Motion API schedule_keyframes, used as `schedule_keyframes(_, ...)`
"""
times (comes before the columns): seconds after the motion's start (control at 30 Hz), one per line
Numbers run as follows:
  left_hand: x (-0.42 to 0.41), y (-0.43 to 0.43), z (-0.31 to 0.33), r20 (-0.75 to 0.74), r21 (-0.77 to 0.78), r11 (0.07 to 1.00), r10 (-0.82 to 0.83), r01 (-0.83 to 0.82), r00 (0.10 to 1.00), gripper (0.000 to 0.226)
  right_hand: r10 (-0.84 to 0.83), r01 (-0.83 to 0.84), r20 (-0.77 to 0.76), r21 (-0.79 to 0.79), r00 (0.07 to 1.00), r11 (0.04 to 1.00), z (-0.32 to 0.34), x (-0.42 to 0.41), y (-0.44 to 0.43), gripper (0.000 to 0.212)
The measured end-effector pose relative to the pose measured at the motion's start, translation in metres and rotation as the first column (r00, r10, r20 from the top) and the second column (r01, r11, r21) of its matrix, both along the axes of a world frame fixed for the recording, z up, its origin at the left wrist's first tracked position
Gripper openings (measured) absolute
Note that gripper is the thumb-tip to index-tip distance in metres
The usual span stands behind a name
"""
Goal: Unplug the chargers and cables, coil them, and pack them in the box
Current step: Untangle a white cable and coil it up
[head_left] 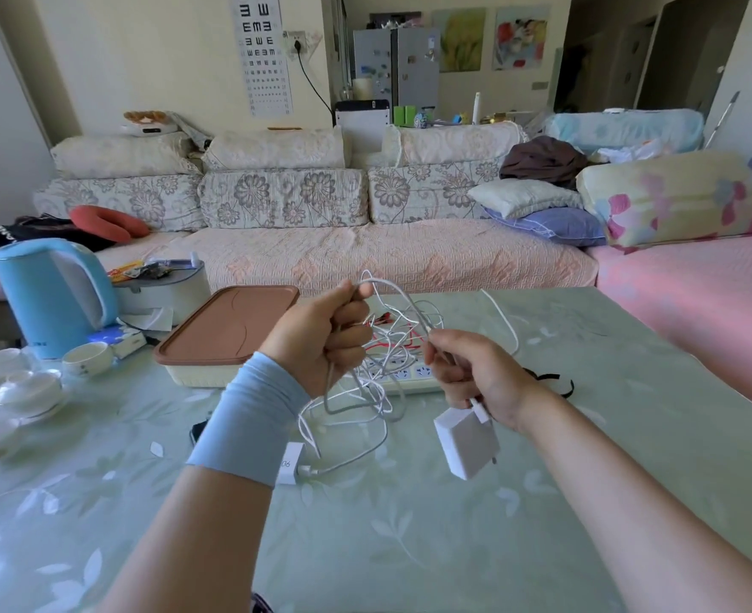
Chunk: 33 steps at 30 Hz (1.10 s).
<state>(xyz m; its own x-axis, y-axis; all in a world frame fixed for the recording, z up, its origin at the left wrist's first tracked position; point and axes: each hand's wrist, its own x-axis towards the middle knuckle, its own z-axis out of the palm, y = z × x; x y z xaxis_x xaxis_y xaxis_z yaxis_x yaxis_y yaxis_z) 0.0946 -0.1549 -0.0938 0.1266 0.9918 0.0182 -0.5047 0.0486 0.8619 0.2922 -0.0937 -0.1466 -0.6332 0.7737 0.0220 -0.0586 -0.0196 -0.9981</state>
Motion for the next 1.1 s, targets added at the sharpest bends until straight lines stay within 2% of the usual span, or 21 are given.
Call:
schedule_keyframes(0.1, 0.011, 0.009, -0.011, 0.253, -0.037, 0.999, 0.011, -0.002, 0.967, 0.032, -0.054, 0.048, 0.026, 0.214, 0.998, 0.976, 0.006, -0.003, -0.013, 0.033)
schedule_keyframes(0.2, 0.025, 0.014, -0.016, 0.427, -0.079, 0.997, 0.056, -0.024, 0.903, 0.038, -0.128, 0.112, 0.017, 0.383, 0.992, 0.917, 0.004, -0.009, -0.016, 0.040)
schedule_keyframes(0.27, 0.032, 0.018, -0.018, 0.487, -0.099, 0.992, 0.112, -0.073, 0.866, 0.050, -0.098, 0.055, 0.070, 0.458, 0.993, 0.887, 0.001, -0.008, -0.015, 0.048)
schedule_keyframes(0.33, 0.034, 0.020, -0.018, 0.507, -0.100, 0.991, 0.128, -0.089, 0.852, 0.054, -0.049, -0.035, 0.167, 0.470, 0.985, 0.882, 0.001, -0.006, -0.016, 0.045)
schedule_keyframes(0.47, 0.036, 0.021, -0.017, 0.552, -0.106, 0.994, 0.083, -0.029, 0.830, 0.045, -0.097, -0.065, 0.296, 0.492, 0.950, 0.868, -0.005, -0.011, -0.021, 0.026)
schedule_keyframes(0.53, 0.030, 0.021, -0.013, 0.446, -0.106, 0.993, 0.099, -0.057, 0.890, 0.042, -0.136, -0.054, 0.313, 0.530, 0.940, 0.846, -0.005, -0.013, -0.020, 0.020)
schedule_keyframes(0.6, 0.016, 0.019, -0.007, 0.153, -0.093, 0.983, 0.173, -0.160, 0.973, 0.039, -0.197, -0.039, 0.329, 0.591, 0.924, 0.806, -0.001, -0.011, -0.016, 0.019)
schedule_keyframes(0.67, 0.004, 0.017, -0.005, -0.090, -0.066, 0.966, 0.244, -0.250, 0.966, 0.037, -0.232, -0.021, 0.299, 0.651, 0.926, 0.759, 0.002, -0.009, -0.013, 0.021)
schedule_keyframes(0.8, 0.001, 0.010, 0.000, -0.283, -0.016, 0.933, 0.340, -0.358, 0.897, 0.037, -0.218, 0.040, 0.148, 0.736, 0.965, 0.675, 0.001, -0.014, -0.018, 0.017)
schedule_keyframes(0.87, 0.000, 0.008, 0.003, -0.296, -0.014, 0.940, 0.322, -0.341, 0.899, 0.037, -0.208, 0.043, 0.150, 0.705, 0.966, 0.708, 0.004, -0.016, -0.021, 0.015)
schedule_keyframes(0.93, -0.004, 0.007, 0.003, -0.291, -0.014, 0.948, 0.301, -0.318, 0.908, 0.035, -0.183, -0.049, 0.298, 0.630, 0.937, 0.775, 0.006, -0.015, -0.022, 0.019)
schedule_keyframes(1.03, -0.012, 0.003, 0.003, -0.385, 0.020, 0.961, 0.263, -0.276, 0.885, 0.034, -0.097, -0.232, 0.567, 0.480, 0.818, 0.846, 0.002, -0.012, -0.021, 0.019)
schedule_keyframes(1.1, -0.018, -0.001, 0.003, -0.463, 0.036, 0.968, 0.238, -0.250, 0.854, 0.034, -0.103, -0.245, 0.643, 0.429, 0.759, 0.869, -0.001, -0.010, -0.016, 0.020)
